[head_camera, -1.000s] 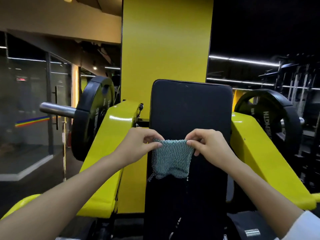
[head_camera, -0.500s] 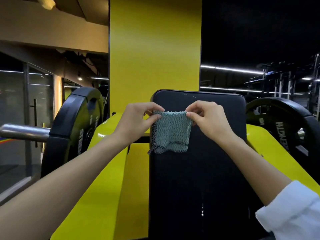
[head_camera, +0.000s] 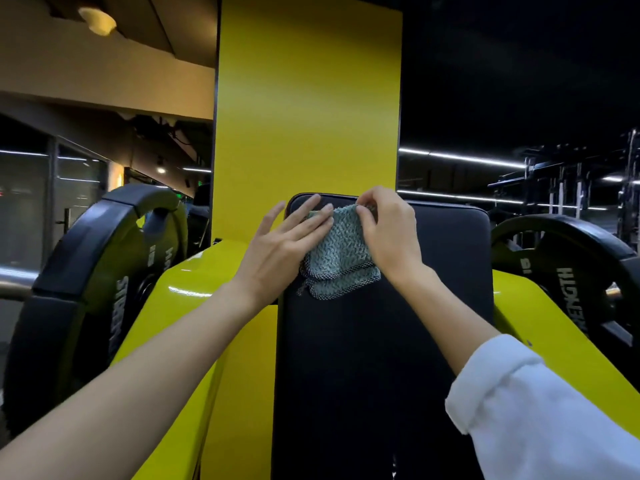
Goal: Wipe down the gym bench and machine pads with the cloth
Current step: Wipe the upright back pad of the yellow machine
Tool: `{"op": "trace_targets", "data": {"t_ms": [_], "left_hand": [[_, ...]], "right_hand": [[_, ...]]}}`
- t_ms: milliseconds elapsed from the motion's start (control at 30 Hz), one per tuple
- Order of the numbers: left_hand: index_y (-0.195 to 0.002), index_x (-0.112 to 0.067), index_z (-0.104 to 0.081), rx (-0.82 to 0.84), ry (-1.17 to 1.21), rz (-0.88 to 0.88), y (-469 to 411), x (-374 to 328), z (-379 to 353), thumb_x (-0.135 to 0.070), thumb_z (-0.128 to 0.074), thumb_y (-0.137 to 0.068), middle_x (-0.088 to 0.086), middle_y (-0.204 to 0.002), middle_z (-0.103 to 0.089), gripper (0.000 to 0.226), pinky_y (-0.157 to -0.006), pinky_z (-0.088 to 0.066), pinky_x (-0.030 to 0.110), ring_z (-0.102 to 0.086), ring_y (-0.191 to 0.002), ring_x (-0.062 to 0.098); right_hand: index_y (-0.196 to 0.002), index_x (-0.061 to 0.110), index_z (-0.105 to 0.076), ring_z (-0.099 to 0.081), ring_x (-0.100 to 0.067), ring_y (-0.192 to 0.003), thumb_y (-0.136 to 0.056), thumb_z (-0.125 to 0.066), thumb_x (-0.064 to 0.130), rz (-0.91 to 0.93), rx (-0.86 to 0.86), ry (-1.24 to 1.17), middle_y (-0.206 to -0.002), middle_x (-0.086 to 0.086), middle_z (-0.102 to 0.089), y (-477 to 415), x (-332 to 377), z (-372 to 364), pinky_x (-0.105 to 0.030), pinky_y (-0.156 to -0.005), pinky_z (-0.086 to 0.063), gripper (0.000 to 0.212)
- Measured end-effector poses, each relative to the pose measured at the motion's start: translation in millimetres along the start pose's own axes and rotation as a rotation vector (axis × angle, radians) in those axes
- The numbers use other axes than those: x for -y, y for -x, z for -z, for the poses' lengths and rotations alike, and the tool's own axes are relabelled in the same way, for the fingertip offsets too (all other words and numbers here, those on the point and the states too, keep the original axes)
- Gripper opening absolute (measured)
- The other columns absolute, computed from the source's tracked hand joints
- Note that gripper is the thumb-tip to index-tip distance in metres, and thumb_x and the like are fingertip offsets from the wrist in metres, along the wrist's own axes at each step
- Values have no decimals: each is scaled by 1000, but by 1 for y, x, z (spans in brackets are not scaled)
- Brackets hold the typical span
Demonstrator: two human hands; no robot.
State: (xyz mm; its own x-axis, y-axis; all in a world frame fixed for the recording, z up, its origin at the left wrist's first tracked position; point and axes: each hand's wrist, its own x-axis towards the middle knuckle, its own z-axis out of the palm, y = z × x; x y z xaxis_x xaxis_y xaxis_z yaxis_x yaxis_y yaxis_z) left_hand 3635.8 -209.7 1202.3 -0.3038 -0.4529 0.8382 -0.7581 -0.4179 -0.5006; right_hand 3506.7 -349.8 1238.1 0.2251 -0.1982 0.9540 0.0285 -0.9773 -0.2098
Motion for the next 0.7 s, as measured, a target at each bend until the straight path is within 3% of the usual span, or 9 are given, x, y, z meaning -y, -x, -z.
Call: {"op": "trace_targets", "data": {"t_ms": [133, 233, 400, 467, 567, 633, 700], "left_hand": [[-148, -13, -45, 61, 118, 58, 7, -1, -3, -29, -37, -92, -1, -158, -34, 58, -121, -9, 55, -20, -151, 17], [-148, -16, -45, 37, 137, 94, 6, -4, -8, -50, -42, -95, -4, -158, -33, 64, -120, -10, 58, -19, -151, 16], [-147, -15, -46, -35, 125, 85, 7, -3, -17, -48, -53, -88, -3, -158, -34, 68, -120, -13, 58, -22, -150, 17], [-147, -15, -45, -49, 131, 86, 7, -2, -18, -48, -54, -86, -2, -158, -35, 70, -121, -12, 58, -22, -150, 18], [-148, -14, -44, -63, 153, 87, 8, -1, -19, -47, -55, -86, 0, -157, -35, 71, -121, -9, 57, -21, -151, 18], [-148, -14, -44, -71, 165, 84, 8, -1, -19, -48, -55, -86, 1, -157, -36, 71, -121, -11, 58, -21, -150, 18], [-147, -14, -44, -69, 174, 74, 9, 0, -19, -52, -54, -87, 2, -156, -35, 71, -120, -13, 58, -21, -150, 18]], "right_hand": [[-101, 2, -66, -56, -18, -82, -96, -60, 8, 74, -67, -4, -103, -11, -59, 1, -11, -8, -18, -73, -37, 9], [-103, 4, -67, -60, -19, -83, -94, -63, 7, 107, -131, -25, -105, -10, -57, 0, -14, -12, -27, -74, -47, 11], [-110, 4, -64, -59, -25, -89, -83, -60, -16, 262, -246, 2, -109, -13, -55, 3, -8, -25, -37, -69, -53, 34], [-112, 4, -64, -55, -28, -97, -76, -54, -21, 315, -250, 26, -110, -14, -56, 7, -3, -34, -37, -76, -49, 45], [-121, 8, -63, -55, -30, -114, -77, -53, -11, 337, -242, 100, -121, -11, -60, 21, 4, -45, -45, -98, -41, 49], [-133, 10, -58, -46, -28, -136, -87, -52, 1, 373, -223, 205, -138, -9, -56, 33, 6, -52, -56, -116, -23, 47], [-143, 10, -49, -30, -25, -147, -96, -46, 8, 402, -201, 211, -152, -8, -44, 42, 7, -58, -60, -120, -8, 48]]}}
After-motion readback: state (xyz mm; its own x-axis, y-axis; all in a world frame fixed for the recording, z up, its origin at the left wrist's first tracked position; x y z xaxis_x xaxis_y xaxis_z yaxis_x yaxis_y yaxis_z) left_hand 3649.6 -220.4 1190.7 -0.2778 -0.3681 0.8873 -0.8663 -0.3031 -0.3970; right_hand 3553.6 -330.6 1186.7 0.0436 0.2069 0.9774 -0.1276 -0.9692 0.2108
